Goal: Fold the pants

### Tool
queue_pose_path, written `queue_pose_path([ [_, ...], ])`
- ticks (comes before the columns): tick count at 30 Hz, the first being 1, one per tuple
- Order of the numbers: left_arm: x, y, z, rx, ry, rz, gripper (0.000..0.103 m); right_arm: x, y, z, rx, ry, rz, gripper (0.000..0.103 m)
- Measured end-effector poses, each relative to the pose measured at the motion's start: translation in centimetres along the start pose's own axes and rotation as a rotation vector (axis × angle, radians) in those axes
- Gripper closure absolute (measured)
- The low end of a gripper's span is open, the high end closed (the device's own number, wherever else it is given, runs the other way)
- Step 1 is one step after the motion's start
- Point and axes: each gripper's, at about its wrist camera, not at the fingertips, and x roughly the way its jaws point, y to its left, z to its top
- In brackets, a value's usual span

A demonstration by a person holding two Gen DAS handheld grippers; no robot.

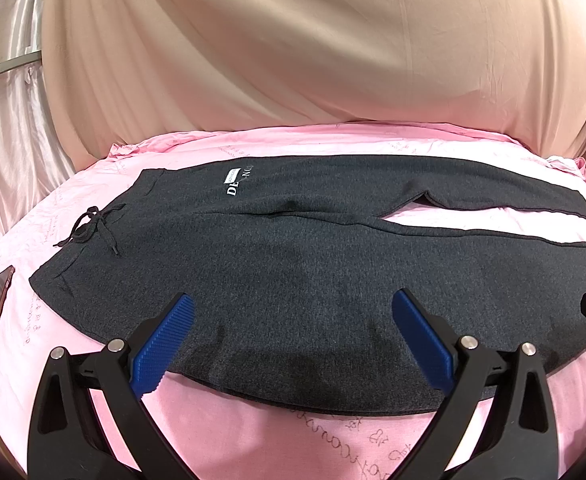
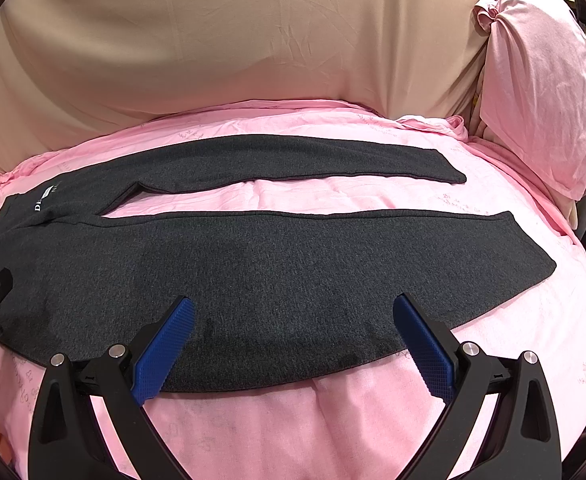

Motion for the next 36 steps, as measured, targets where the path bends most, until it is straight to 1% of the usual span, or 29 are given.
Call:
queue_pose_path([
  [7,-0.1,0.0,0.0,0.0,0.003,0.0,0.006,0.1,0.1,0.0,0.0,0.003,0.001,0.005],
  [13,-0.2,0.6,-0.2,-0.021,-0.004,-0.001,0.006,0.5,0.0,0.0,0.004,0.028,0.014,0.005],
  [14,-0.4,0.8,-0.2,-0.032,-0.008,-0.009,0.006,0.8,-0.1,0.0,0.007,0.043,0.029,0.005],
  [15,-0.4,1.1,-0.1,-0.044,-0.01,-0.014,0.006,1.0,-0.3,0.1,0.012,0.068,0.067,0.005],
  [16,-0.6,1.6,0.1,-0.062,-0.009,-0.032,0.006,0.9,-0.6,0.1,0.011,0.075,0.101,0.005],
  [17,-0.7,2.0,0.3,-0.069,-0.002,-0.056,0.006,0.6,-1.2,0.5,0.0,0.061,0.131,0.007],
  [18,-0.9,2.9,1.1,-0.071,0.004,-0.085,0.006,0.2,-2.0,1.1,-0.013,0.032,0.122,0.007],
  [19,-1.1,3.6,1.9,-0.065,-0.002,-0.082,0.006,-0.1,-2.8,1.7,-0.024,0.01,0.105,0.007],
  [20,-1.2,4.2,2.8,-0.056,-0.014,-0.075,0.006,-0.2,-4.3,3.2,-0.048,-0.018,0.065,0.006],
  [21,-1.3,5.3,4.3,-0.04,-0.041,-0.051,0.006,0.1,-5.3,4.2,-0.061,-0.023,0.039,0.005],
  [23,-0.7,7.8,7.3,-0.03,-0.074,-0.021,0.005,2.0,-8.1,7.0,-0.085,0.001,0.005,0.005],
  [24,0.0,8.9,8.6,-0.028,-0.076,-0.017,0.005,4.3,-10.5,9.2,-0.088,0.032,-0.012,0.005],
  [25,1.0,10.0,9.9,-0.027,-0.076,-0.006,0.005,5.6,-11.7,10.2,-0.087,0.05,-0.018,0.005],
  [26,2.8,11.7,11.7,-0.022,-0.072,0.015,0.005,7.2,-13.3,11.5,-0.08,0.071,-0.024,0.005],
  [28,6.0,14.0,13.9,-0.03,-0.034,0.062,0.005,11.2,-16.9,14.1,-0.044,0.128,-0.051,0.007],
  [29,8.1,15.4,15.0,-0.032,0.007,0.069,0.005,13.5,-18.7,15.6,-0.003,0.147,-0.057,0.007],
  [30,10.8,17.4,16.1,-0.058,0.056,0.107,0.005,14.8,-19.6,16.2,0.019,0.162,-0.044,0.007],
  [31,12.5,18.7,16.7,-0.078,0.079,0.133,0.005,16.2,-20.5,17.0,0.042,0.175,-0.036,0.007],
  [33,17.4,22.0,18.1,-0.125,0.179,0.138,0.005,19.0,-21.9,18.0,0.062,0.192,-0.048,0.007],
  [34,18.9,23.1,18.3,-0.147,0.214,0.133,0.005,20.5,-22.5,18.4,0.087,0.215,-0.044,0.007],
  [35,21.5,24.6,18.7,-0.19,0.278,0.094,0.005,21.4,-22.9,18.6,0.112,0.231,-0.038,0.007],
  [36,23.2,25.7,18.9,-0.222,0.314,0.088,0.005,22.9,-23.5,18.9,0.158,0.256,-0.015,0.007],
])
